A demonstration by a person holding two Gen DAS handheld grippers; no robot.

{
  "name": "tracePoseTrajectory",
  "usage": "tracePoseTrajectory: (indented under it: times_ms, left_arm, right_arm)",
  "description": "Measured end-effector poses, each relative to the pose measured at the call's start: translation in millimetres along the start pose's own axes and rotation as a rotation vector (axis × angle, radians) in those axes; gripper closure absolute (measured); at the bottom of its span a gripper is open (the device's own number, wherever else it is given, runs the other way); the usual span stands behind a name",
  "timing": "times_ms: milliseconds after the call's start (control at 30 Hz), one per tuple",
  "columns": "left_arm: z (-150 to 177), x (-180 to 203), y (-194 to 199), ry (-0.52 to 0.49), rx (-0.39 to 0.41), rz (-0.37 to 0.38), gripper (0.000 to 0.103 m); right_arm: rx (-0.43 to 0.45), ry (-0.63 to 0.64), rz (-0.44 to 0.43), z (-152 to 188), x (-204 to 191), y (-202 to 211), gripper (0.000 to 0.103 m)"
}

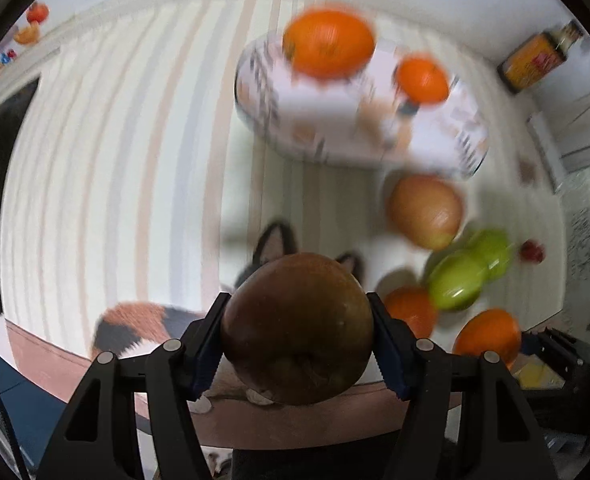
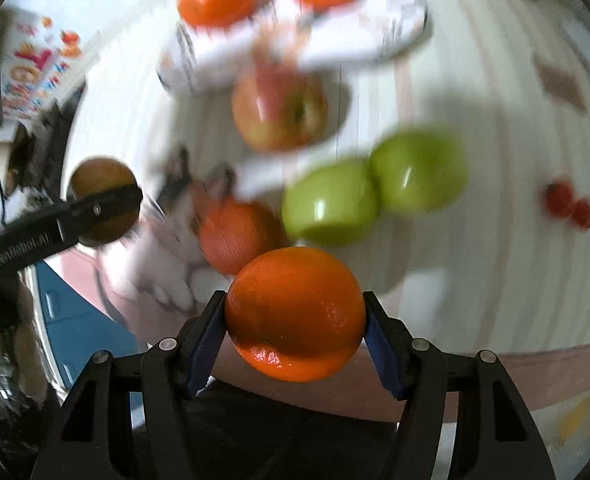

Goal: Organize fruits
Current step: 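Carry both fruits onto the deer plate and open both tools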

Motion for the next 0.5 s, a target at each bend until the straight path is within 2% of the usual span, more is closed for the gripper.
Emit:
tracePoseTrajectory:
  times_ms: [100, 167, 233, 400, 500]
  left_arm:
    - [-34, 1, 26, 0.002, 0.047, 0.014, 0.040]
    - [-53, -5, 32, 0.010, 0.069, 0.016, 0.040]
    - [-62, 6, 28, 0.025, 0.069, 0.017, 0.040]
    - [-111, 5, -9, 0.103, -0.026, 0.064, 0.040]
    - [-131, -3, -23, 0.143, -0.084, 0.082, 0.040]
  right_arm:
    - [0.078, 0.018, -0.020, -34, -8, 37, 0.035]
    - [0.129, 0.040, -0.011, -64, -12, 55, 0.035]
    - [0.158, 0.060, 0.001, -93, -15, 59, 0.035]
    - [0.161, 0.041, -0.019, -145, -17, 29, 0.035]
    - [0.125, 0.041, -0.030, -167, -19, -3, 0.035]
Point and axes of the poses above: each gripper's, at about its wrist camera, not at the fingertips, and y roughly against the way its jaws point, x to its right, z to its underside, the point moved 3 cm from there along -y, roughly the way its jaws point, and after that the axes turned 14 degrees about -z, right-handed, at the moved point
